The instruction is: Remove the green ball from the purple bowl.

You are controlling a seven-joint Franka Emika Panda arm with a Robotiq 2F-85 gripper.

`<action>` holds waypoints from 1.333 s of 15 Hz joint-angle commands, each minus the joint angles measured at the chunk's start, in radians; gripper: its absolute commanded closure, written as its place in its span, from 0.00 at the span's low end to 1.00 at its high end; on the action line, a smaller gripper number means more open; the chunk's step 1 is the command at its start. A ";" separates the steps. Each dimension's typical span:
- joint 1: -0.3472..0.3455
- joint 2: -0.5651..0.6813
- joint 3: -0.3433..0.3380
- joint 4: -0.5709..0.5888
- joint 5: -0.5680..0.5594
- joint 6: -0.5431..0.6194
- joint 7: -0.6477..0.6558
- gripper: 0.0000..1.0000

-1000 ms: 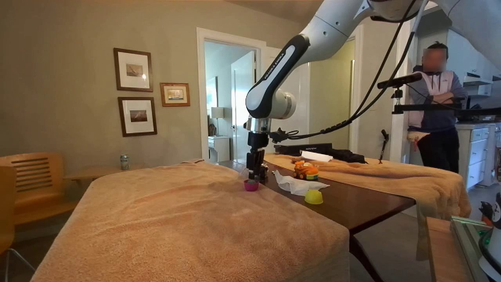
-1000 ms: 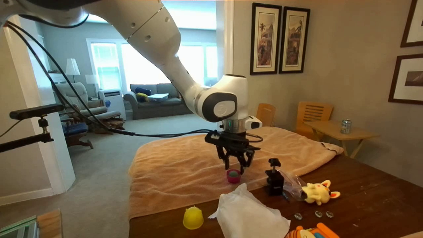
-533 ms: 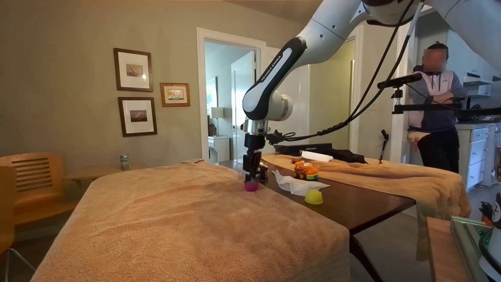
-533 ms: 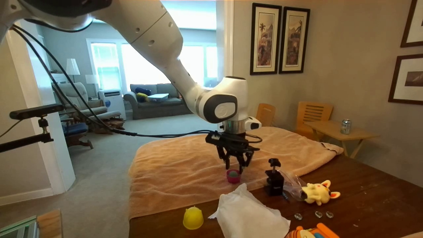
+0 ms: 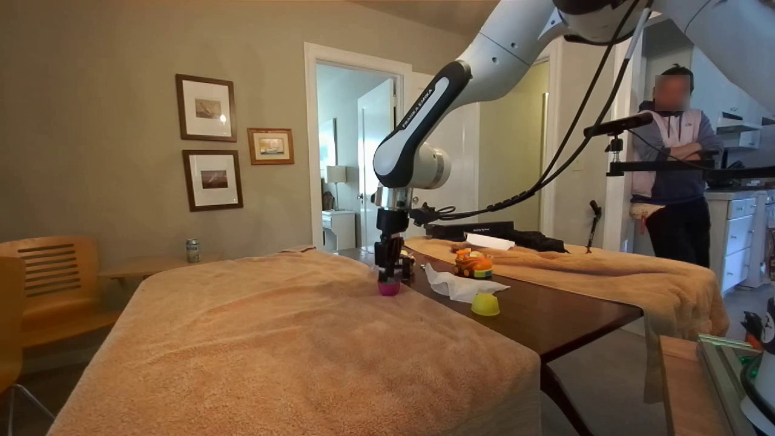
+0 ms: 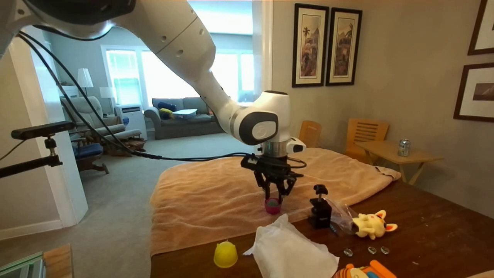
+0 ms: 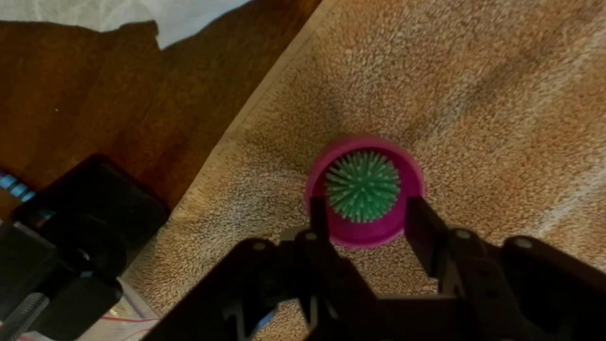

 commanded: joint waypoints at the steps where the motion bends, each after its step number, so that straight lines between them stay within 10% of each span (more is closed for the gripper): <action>1: -0.011 0.022 0.012 0.041 -0.030 -0.032 0.037 0.51; 8: -0.012 0.023 0.011 0.038 -0.029 -0.042 0.041 0.53; 14: -0.013 0.023 0.010 0.038 -0.029 -0.050 0.044 1.00; 20: -0.016 0.026 0.010 0.048 -0.027 -0.071 0.042 1.00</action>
